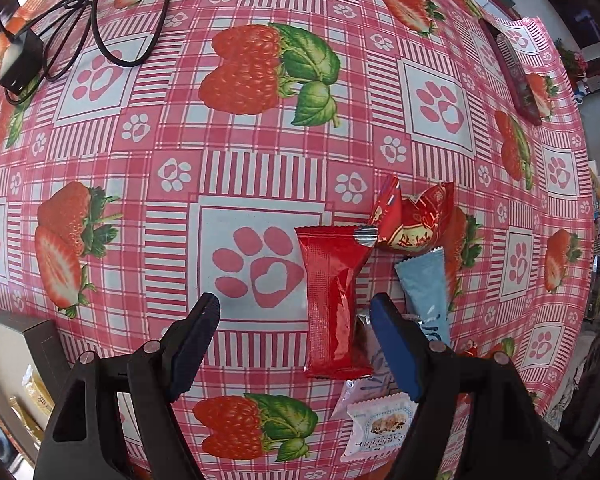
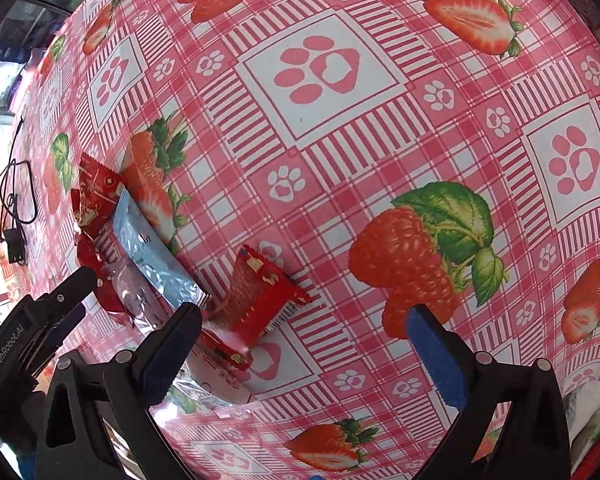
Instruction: Organize snacks
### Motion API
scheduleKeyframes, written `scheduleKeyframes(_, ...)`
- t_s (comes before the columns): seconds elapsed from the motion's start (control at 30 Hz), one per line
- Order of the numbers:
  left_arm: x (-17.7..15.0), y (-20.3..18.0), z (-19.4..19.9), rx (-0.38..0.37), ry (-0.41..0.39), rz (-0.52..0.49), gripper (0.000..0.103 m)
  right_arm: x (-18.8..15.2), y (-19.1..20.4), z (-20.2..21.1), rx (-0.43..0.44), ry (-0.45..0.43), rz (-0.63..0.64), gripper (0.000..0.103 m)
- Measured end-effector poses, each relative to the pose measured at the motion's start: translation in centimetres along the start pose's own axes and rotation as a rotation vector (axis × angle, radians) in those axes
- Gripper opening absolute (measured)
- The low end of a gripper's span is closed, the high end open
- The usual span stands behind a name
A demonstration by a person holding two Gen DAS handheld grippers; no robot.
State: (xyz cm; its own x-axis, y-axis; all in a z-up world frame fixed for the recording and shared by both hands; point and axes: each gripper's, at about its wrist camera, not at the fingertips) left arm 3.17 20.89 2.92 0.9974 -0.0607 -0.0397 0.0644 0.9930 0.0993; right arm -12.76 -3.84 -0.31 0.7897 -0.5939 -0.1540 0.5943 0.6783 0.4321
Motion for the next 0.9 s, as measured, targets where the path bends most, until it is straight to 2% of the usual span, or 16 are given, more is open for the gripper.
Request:
scheduleKeyframes(0.13, -0.1, -1.4, -0.5, 0.096, -0.035, -0.050, 0.080, 1.6, 1.5, -1.8, -0.045, 0.045, 0.039, 0.103)
scheduleKeyframes(0.2, -0.5, -2.0, -0.5, 0.138, -0.058, -0.083, 0.076, 2.0, 1.8, -1.9, -0.081, 0.047, 0.074, 0.103)
scheduleKeyframes(0.23, -0.5, -3.0, -0.6, 0.161, -0.073, -0.099, 0.070, 2.0, 2.0, -2.0, -0.091, 0.049, 0.091, 0.103)
scheduleKeyframes(0.3, -0.8, -3.7, -0.3, 0.156, -0.099, -0.129, 0.053, 2.1, 2.2, -2.1, -0.124, 0.056, 0.124, 0.103)
scheduleKeyframes(0.37, -1.3, -4.4, 0.1, 0.157, -0.110, -0.168, 0.026, 2.2, 1.9, -2.0, -0.156, 0.061, 0.144, 0.103)
scheduleKeyframes(0.43, -2.0, -4.6, 0.1, 0.165, -0.117, -0.189, 0.026, 2.2, 1.4, -1.2, -0.154, 0.049, 0.153, 0.103)
scheduleKeyframes(0.5, -3.0, -3.9, 0.3, 0.161, -0.119, -0.187, 0.026, 2.5, 1.3, -0.7, -0.165, 0.037, 0.167, 0.097)
scheduleKeyframes(0.6, -4.8, -3.1, 0.1, 0.159, -0.115, -0.191, 0.026, 1.8, 2.2, 0.3, -0.178, 0.017, 0.257, 0.077)
scheduleKeyframes(0.67, -6.5, -2.6, -0.1, 0.161, -0.108, -0.201, 0.026, 1.2, 3.4, 0.4, -0.182, 0.019, 0.337, 0.047)
scheduleKeyframes(0.73, -8.6, -1.7, -0.3, 0.158, -0.098, -0.203, 0.026, 0.8, 4.5, 0.1, -0.180, 0.039, 0.384, 0.035)
scheduleKeyframes(0.77, -9.7, -1.3, -0.4, 0.158, -0.091, -0.201, 0.026, 0.8, 4.5, 0.2, -0.173, 0.046, 0.394, 0.032)
scheduleKeyframes(0.9, -15.2, 0.8, -0.8, 0.139, -0.053, -0.191, 0.026, -0.4, 3.0, 0.8, -0.139, 0.078, 0.403, 0.032)
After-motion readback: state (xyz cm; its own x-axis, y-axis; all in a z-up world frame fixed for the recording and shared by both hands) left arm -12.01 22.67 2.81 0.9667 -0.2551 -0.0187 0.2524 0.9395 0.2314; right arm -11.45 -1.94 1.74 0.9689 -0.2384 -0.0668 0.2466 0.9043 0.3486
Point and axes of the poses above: each gripper's, at about its wrist camera, not at the fingertips, and z roughly against the way its jaws point, y to its left, x to its top, and after that the axes turned 15 degrees about x, right-handed
